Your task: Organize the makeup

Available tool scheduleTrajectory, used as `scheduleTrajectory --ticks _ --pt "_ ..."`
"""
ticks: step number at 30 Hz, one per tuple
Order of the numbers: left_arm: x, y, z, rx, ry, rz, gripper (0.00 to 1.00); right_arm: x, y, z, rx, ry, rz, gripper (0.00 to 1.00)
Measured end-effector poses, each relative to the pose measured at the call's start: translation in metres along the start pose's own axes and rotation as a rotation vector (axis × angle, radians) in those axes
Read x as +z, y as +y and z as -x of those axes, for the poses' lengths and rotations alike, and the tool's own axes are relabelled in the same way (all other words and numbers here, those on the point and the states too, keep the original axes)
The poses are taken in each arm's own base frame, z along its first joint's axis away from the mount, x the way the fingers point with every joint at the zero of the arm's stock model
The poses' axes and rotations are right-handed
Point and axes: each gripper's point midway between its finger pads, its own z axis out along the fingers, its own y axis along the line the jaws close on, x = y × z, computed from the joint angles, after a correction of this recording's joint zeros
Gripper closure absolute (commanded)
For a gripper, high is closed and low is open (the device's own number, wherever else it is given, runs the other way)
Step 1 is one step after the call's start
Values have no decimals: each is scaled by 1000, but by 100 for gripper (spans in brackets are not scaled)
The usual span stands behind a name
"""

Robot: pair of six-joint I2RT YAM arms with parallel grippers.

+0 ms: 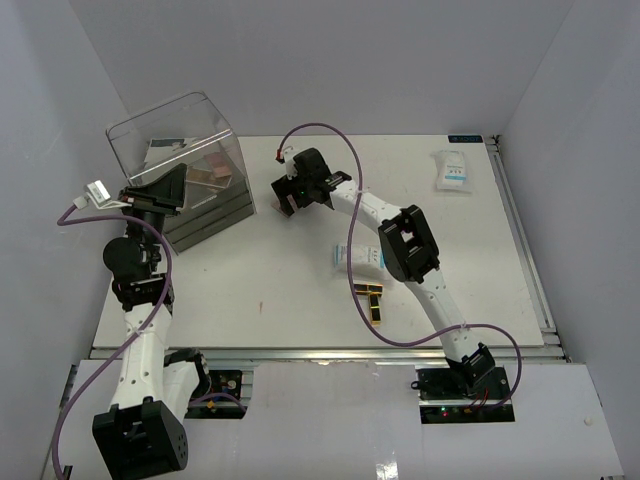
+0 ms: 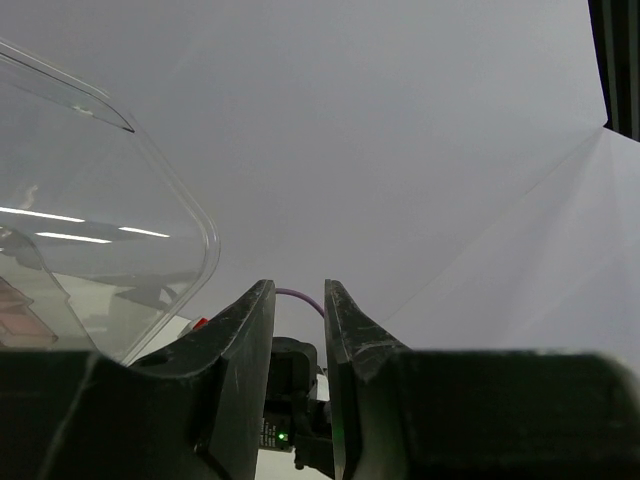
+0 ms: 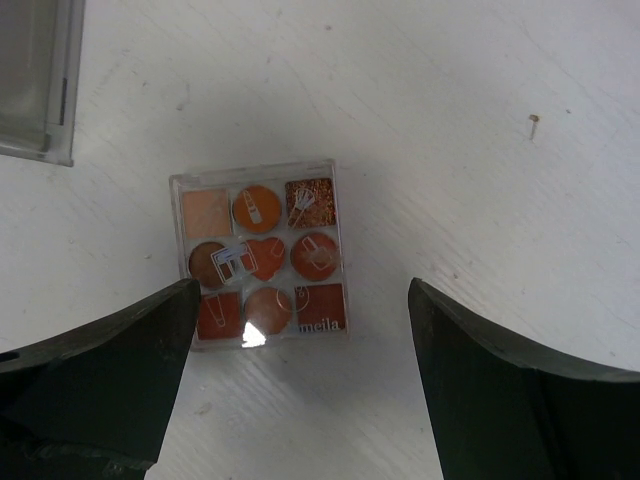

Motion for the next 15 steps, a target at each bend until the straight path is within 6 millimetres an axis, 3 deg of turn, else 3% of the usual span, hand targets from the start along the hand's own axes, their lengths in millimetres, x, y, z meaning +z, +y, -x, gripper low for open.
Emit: scheduleTrajectory --ticks 9,15 --pt "-3 4 -4 -3 4 5 63 1 3 2 -14 -13 24 10" --pt "-21 34 -31 -69 49 77 62 5 14 1 -20 -28 76 10"
